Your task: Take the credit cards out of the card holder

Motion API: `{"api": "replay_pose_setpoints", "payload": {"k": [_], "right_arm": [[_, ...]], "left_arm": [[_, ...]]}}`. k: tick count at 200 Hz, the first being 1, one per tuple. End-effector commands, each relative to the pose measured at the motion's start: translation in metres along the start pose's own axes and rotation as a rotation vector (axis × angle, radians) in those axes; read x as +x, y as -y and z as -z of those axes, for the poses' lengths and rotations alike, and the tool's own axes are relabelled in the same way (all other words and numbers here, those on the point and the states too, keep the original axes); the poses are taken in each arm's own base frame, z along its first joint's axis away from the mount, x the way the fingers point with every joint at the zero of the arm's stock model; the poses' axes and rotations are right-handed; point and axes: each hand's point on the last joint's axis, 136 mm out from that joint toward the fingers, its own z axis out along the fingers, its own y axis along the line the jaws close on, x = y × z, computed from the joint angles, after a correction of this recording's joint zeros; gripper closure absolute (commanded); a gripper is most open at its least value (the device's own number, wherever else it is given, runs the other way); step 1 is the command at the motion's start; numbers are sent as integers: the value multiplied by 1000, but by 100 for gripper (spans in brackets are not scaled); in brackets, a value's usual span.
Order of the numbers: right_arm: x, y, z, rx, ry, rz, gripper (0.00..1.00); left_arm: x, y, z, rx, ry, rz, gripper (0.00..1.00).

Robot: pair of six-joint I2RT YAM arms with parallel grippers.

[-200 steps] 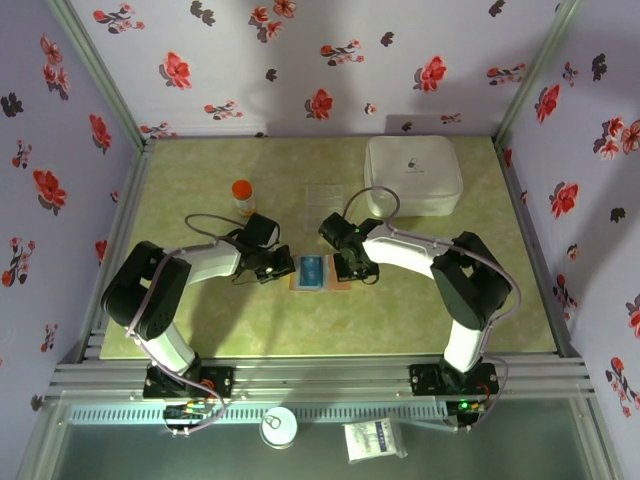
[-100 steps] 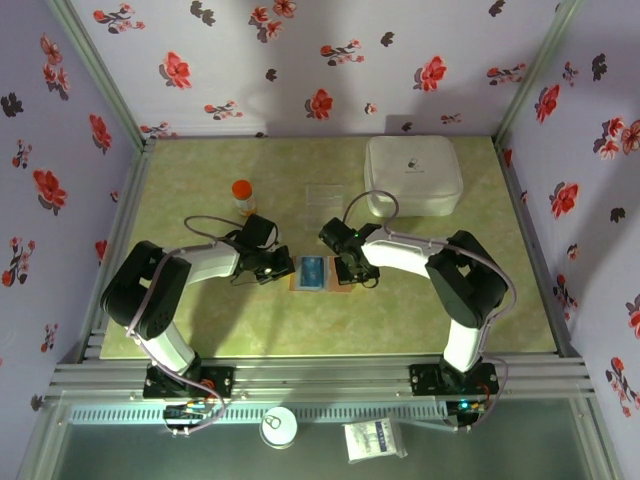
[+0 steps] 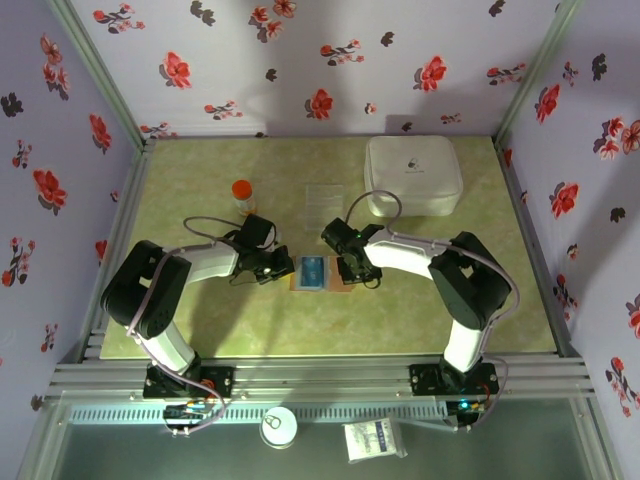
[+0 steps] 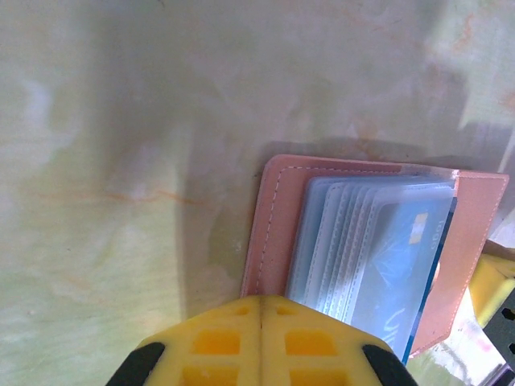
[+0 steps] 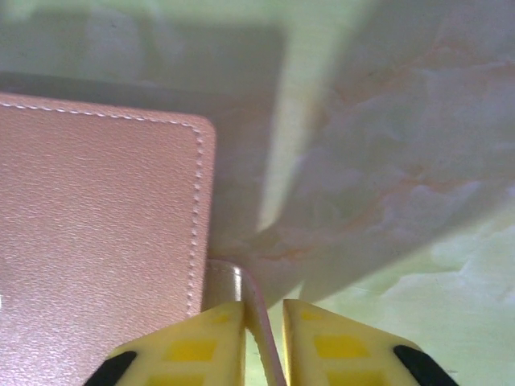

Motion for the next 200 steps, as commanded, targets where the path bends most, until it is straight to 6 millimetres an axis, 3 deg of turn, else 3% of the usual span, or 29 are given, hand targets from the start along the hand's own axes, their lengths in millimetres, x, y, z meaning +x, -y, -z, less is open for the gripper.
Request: {"api": "replay_pose_setpoints", "payload": {"k": [1, 73, 140, 200], "right_arm": [[13, 35, 3, 114, -39, -22, 77], [14, 44, 3, 127, -41, -36, 54], [16, 37, 0, 85, -48, -47, 56], [3, 26, 39, -15, 12, -85, 55]], "left_arm": [[32, -59, -12, -191, -91, 88, 100], [33, -50, -6, -173, -78, 82, 100], [27, -33, 0, -138, -60, 65, 100], [16, -7, 16, -80, -26, 31, 99]]}}
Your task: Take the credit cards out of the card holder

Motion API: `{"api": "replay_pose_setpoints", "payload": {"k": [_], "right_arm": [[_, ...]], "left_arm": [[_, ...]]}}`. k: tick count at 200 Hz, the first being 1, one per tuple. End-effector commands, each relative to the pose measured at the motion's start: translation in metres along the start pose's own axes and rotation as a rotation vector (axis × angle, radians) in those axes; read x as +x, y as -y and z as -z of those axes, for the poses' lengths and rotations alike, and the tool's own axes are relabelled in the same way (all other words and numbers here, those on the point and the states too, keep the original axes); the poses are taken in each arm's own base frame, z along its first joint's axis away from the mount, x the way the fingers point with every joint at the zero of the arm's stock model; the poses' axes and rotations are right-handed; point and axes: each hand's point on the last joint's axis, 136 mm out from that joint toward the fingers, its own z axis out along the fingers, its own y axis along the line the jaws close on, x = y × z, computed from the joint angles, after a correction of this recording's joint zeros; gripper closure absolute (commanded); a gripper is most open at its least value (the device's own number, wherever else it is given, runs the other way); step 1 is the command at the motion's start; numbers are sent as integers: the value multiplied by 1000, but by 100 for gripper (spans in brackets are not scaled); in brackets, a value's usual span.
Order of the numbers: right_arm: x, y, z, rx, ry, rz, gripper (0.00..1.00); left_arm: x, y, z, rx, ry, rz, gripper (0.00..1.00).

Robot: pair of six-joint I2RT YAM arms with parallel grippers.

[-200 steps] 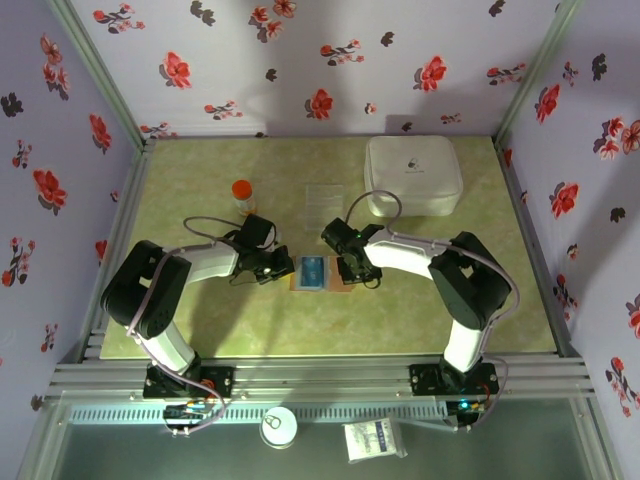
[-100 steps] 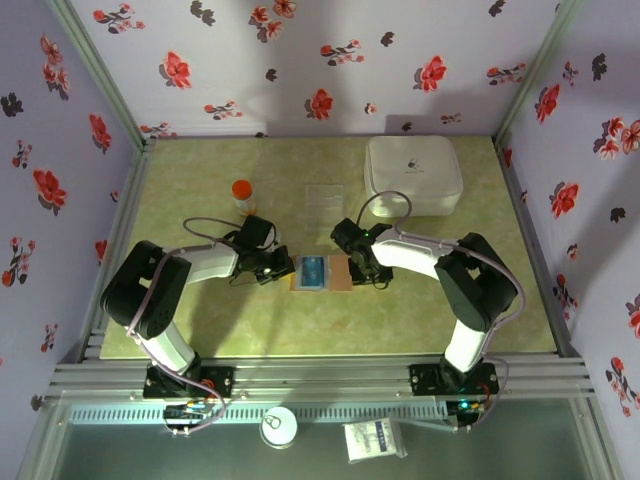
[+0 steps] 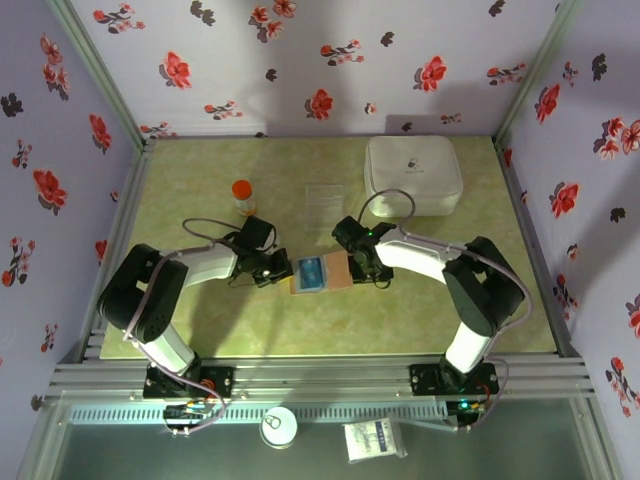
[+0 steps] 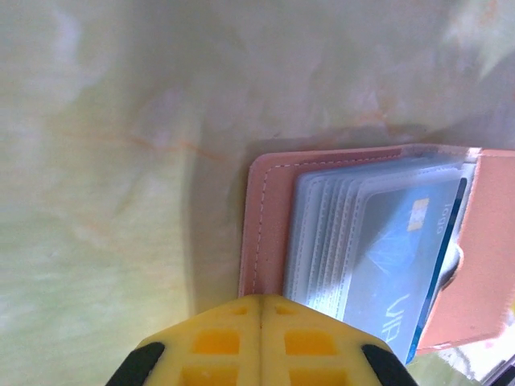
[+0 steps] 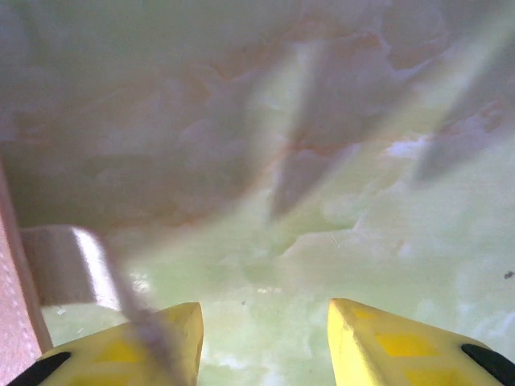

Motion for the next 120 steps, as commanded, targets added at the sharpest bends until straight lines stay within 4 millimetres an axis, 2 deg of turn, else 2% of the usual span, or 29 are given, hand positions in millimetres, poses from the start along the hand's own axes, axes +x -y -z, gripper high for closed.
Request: {"api": "replay_pose_setpoints", "payload": {"k": [1, 29, 65, 120], "right_arm": [[-1, 1, 22, -41, 13, -38, 55], [-9, -3, 44, -85, 49, -47, 54], [-20, -15, 67, -162, 90, -52, 54], [-28, -51, 89, -345, 108, -72, 55]], "left_arm": [[5, -5, 9, -52, -8, 13, 99], [0, -1, 15, -61, 11, -9, 99], [-1, -6, 7, -82, -2, -18, 99], [-8, -10, -5, -110, -9, -42, 99]]}}
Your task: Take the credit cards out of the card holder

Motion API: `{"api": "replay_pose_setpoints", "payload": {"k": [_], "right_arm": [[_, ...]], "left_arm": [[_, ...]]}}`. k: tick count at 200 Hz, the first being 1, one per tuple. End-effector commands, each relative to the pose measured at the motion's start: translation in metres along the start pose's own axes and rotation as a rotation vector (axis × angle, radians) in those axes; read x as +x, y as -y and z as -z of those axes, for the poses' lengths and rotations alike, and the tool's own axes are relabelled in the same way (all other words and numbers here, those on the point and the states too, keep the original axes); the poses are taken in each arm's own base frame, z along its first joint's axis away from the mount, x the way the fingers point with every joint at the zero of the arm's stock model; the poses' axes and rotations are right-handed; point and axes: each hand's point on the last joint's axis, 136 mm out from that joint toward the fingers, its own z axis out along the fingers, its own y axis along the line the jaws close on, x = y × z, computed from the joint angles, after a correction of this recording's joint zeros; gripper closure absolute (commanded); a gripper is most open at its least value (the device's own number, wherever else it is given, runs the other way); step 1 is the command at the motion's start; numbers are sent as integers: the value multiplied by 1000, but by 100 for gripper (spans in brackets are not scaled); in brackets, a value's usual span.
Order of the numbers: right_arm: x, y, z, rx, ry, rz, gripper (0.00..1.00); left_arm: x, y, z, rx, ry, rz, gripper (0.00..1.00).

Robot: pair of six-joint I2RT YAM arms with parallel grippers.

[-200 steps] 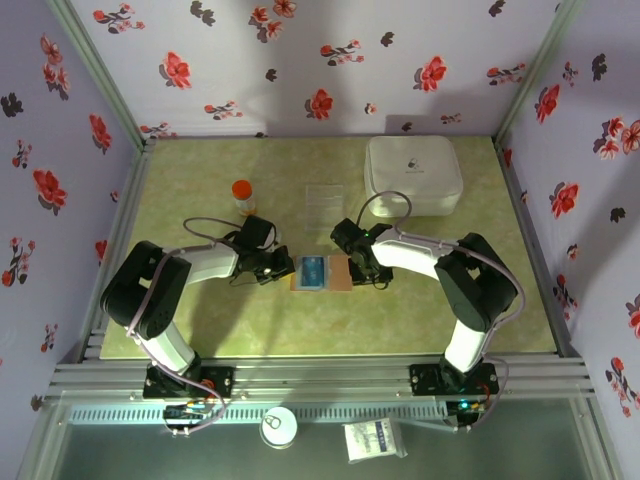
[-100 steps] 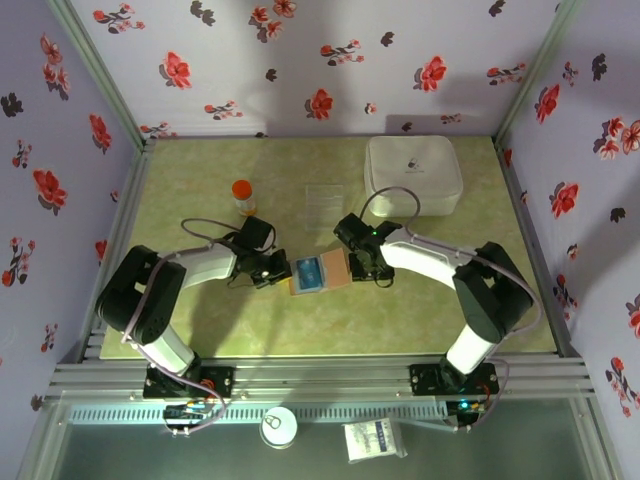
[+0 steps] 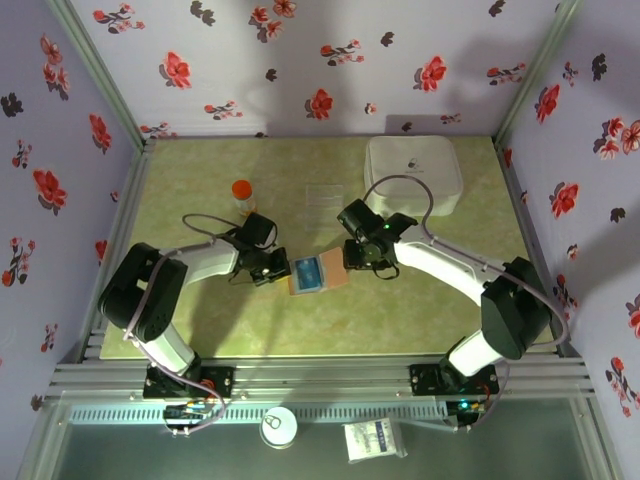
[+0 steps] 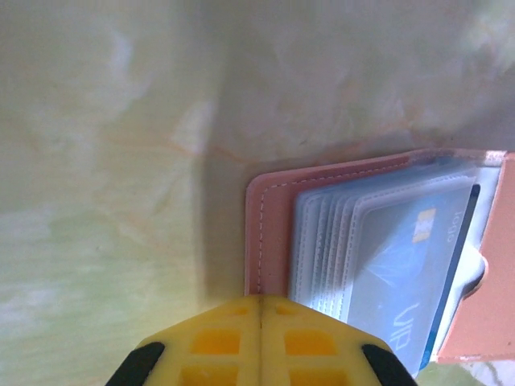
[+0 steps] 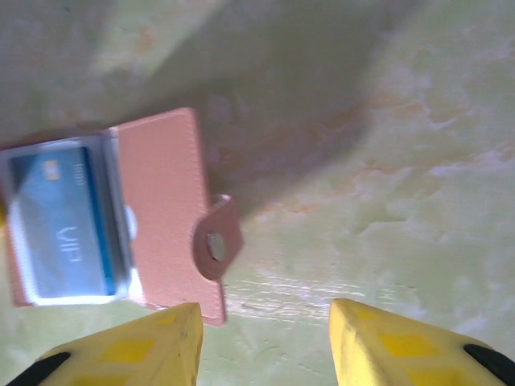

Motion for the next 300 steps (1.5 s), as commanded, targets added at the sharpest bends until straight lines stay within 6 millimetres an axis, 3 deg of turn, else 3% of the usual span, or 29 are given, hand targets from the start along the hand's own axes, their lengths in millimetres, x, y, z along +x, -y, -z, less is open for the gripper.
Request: {"api": "replay_pose_setpoints", "payload": {"k": [1, 53, 131, 172, 217, 265, 300], "right_arm": [[-7, -25, 15, -114, 16, -33, 55], [-12, -55, 18, -237, 15, -55, 55], [-7, -95, -9, -376, -36, -82, 56], [-2, -105, -32, -417, -75, -58, 58], [5, -99, -53, -411, -96, -66, 64], [13, -86, -74, -394, -134, -84, 67], [15, -86, -79, -407, -140, -80, 72]], "left_arm": [[-2, -6, -8, -47, -11, -31, 99], [-9, 4, -4, -24, 1, -42, 99], [-12, 21, 28, 16, 56, -58, 97], [-5, 34, 19, 67, 33, -63, 95], [6, 55, 2, 136, -11, -80, 98], [6, 36, -4, 40, -4, -81, 99], [5, 35, -5, 33, -3, -81, 99]]}}
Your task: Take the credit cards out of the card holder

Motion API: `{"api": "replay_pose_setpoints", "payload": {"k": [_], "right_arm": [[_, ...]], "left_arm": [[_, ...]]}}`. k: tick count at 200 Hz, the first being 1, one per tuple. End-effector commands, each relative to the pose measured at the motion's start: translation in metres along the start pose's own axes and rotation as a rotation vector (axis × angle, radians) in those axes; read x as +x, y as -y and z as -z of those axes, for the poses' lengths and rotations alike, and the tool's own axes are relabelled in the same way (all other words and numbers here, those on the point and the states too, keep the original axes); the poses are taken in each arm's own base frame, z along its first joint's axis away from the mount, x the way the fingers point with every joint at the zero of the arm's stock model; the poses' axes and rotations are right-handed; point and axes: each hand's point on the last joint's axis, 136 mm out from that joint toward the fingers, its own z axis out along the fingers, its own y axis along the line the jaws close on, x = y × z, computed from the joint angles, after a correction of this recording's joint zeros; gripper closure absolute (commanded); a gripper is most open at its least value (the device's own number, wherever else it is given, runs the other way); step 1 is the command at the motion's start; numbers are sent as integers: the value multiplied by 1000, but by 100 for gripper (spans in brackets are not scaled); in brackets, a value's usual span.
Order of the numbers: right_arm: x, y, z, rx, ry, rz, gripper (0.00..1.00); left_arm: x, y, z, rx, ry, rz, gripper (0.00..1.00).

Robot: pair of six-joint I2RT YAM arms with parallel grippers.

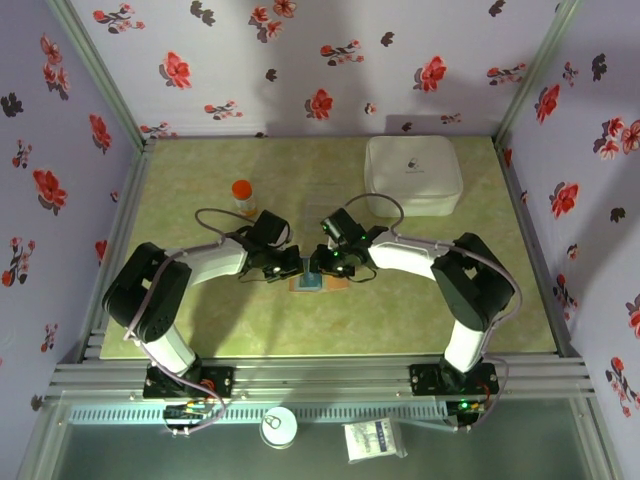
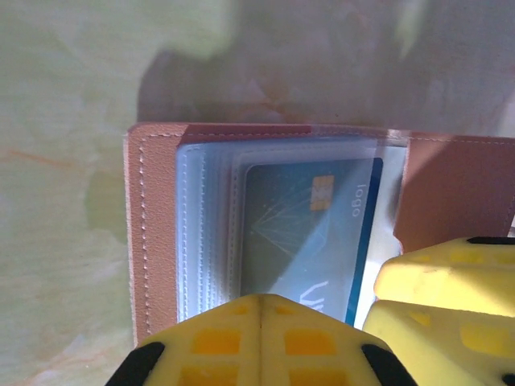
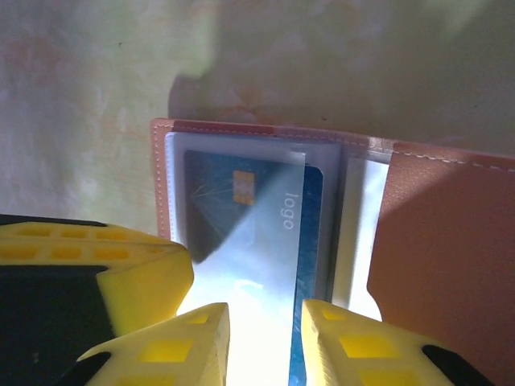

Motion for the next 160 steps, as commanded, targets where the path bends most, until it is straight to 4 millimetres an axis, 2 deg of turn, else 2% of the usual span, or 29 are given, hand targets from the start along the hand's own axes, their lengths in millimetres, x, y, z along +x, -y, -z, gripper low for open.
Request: {"api": "replay_pose_setpoints", "payload": {"k": [1, 76, 128, 160], "right_arm": [[3, 2, -5, -22, -13, 2, 72], [0, 6, -6, -25, -7, -3, 81], [3, 20, -13, 14, -33, -26, 80], [5, 28, -11, 41, -31, -34, 76]], "left_arm": [[-3, -3, -2, -31, -1, -1, 99], [0, -10, -4, -61, -11, -5, 100], [0, -10, -3, -60, -7, -5, 100], [0, -9, -1, -58, -4, -7, 100]]}}
